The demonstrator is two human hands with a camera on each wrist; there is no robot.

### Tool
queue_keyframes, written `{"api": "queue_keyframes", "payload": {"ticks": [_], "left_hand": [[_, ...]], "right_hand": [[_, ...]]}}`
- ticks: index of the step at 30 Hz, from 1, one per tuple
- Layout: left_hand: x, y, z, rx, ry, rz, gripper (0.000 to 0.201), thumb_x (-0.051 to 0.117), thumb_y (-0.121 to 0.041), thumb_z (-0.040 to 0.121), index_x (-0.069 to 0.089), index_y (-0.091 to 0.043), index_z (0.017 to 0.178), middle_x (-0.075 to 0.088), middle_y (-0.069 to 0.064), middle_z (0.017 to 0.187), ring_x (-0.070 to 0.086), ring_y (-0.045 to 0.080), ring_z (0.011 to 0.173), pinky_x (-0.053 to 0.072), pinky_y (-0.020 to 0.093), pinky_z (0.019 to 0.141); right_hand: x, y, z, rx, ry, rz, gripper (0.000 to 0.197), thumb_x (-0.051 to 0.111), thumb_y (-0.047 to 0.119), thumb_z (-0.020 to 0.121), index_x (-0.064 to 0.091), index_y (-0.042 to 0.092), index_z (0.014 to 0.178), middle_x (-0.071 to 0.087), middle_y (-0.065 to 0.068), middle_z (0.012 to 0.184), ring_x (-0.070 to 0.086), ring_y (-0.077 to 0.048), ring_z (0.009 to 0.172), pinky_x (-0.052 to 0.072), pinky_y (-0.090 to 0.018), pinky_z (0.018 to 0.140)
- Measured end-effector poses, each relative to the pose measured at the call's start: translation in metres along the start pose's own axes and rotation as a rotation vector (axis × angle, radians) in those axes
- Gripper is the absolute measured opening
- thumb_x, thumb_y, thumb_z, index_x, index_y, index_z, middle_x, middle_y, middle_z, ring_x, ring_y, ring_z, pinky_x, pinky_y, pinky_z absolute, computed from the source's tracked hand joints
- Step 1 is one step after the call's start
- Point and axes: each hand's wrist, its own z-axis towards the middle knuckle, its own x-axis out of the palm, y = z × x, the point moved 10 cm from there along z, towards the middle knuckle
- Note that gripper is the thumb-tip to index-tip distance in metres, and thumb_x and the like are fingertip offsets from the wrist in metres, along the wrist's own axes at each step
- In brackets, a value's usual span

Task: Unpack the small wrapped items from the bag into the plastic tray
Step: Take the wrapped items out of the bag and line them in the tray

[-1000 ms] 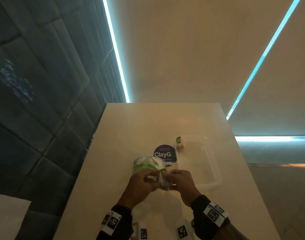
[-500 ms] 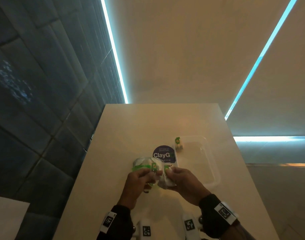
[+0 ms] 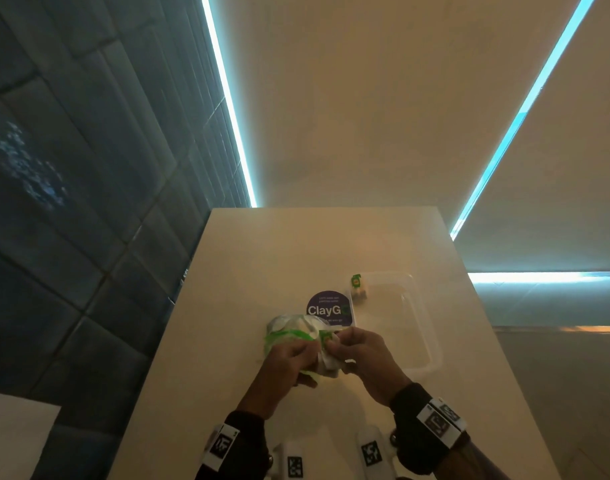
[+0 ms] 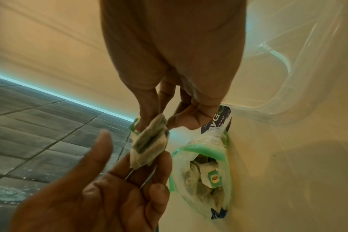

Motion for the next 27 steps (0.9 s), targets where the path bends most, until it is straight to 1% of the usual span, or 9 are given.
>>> {"api": "queue_keyframes", "payload": {"ticks": [3,5,7,11,16,19,22,25,27], "left_hand": [[0.0,-0.005,0.001,0.048,-0.048,0.077,0.011,0.067,-0.011,0.089,0.07,-0.005,0.097,0.075,0.005,0.085,0.071,0.01,0.067,0.051,0.02,0.052],[-0.005,-0.005,0.003,0.056,-0.124,0.089,0.009,0.069,-0.009,0.087,0.07,-0.008,0.096,0.075,0.004,0.084,0.07,0.008,0.06,0.047,0.015,0.048],[-0.01,-0.003,0.004,0.059,-0.184,0.084,0.012,0.07,-0.012,0.087,0.072,-0.009,0.098,0.075,0.004,0.086,0.072,0.011,0.062,0.047,0.014,0.048],[-0.019,-0.001,0.009,0.065,-0.286,0.069,0.02,0.072,-0.015,0.085,0.073,-0.009,0.104,0.076,0.006,0.094,0.074,0.016,0.076,0.057,0.021,0.06],[-0.011,0.001,0.018,0.05,-0.276,0.168,0.025,0.065,-0.016,0.092,0.07,-0.007,0.114,0.074,0.01,0.102,0.073,0.017,0.084,0.057,0.02,0.065],[-0.005,-0.014,0.017,0.088,-0.271,0.218,0.023,0.062,-0.018,0.093,0.071,-0.008,0.112,0.073,0.001,0.093,0.071,0.003,0.074,0.053,0.011,0.059],[-0.001,-0.026,0.017,0.133,-0.284,0.231,0.019,0.064,-0.022,0.092,0.073,-0.013,0.106,0.07,-0.011,0.078,0.066,-0.01,0.066,0.048,0.006,0.055],[-0.002,-0.029,0.02,0.149,-0.319,0.263,0.024,0.068,-0.032,0.088,0.074,-0.017,0.105,0.075,-0.004,0.087,0.071,0.003,0.075,0.052,0.011,0.059],[0.0,-0.031,0.023,0.172,-0.318,0.249,0.021,0.071,-0.026,0.087,0.074,-0.016,0.105,0.076,0.001,0.092,0.073,0.009,0.077,0.056,0.015,0.064]], "right_hand": [[-0.002,0.001,0.0,-0.03,-0.031,0.019,0.016,0.071,0.008,0.082,0.062,-0.002,0.09,0.067,-0.02,0.09,0.06,-0.028,0.077,0.046,-0.034,0.063],[-0.003,0.002,0.0,-0.039,-0.054,0.042,0.028,0.073,0.011,0.08,0.064,-0.002,0.103,0.07,-0.021,0.098,0.065,-0.03,0.081,0.049,-0.038,0.067],[-0.001,0.003,-0.001,-0.037,-0.037,0.061,0.033,0.072,0.015,0.083,0.066,0.001,0.112,0.071,-0.019,0.102,0.068,-0.028,0.085,0.053,-0.038,0.073],[-0.001,0.002,-0.006,-0.036,0.0,0.147,0.032,0.065,0.016,0.085,0.07,-0.003,0.11,0.067,-0.027,0.11,0.062,-0.031,0.091,0.053,-0.039,0.082],[-0.004,0.003,-0.005,-0.058,-0.054,0.155,0.042,0.07,0.026,0.074,0.073,-0.003,0.104,0.064,-0.033,0.108,0.057,-0.033,0.087,0.051,-0.039,0.078],[-0.008,0.007,-0.003,-0.067,-0.068,0.136,0.04,0.071,0.028,0.072,0.074,-0.001,0.1,0.068,-0.028,0.099,0.056,-0.031,0.081,0.052,-0.033,0.069],[-0.013,0.008,0.001,-0.022,-0.045,0.128,0.036,0.071,0.026,0.076,0.074,-0.001,0.1,0.067,-0.021,0.091,0.056,-0.027,0.077,0.053,-0.032,0.068],[-0.016,0.012,0.007,-0.008,-0.016,0.071,0.025,0.069,0.019,0.086,0.074,-0.001,0.1,0.068,-0.027,0.098,0.06,-0.028,0.079,0.054,-0.032,0.069],[-0.019,0.015,0.011,-0.017,-0.027,0.044,0.023,0.069,0.015,0.086,0.073,-0.005,0.098,0.068,-0.025,0.094,0.061,-0.028,0.077,0.053,-0.031,0.065]]}}
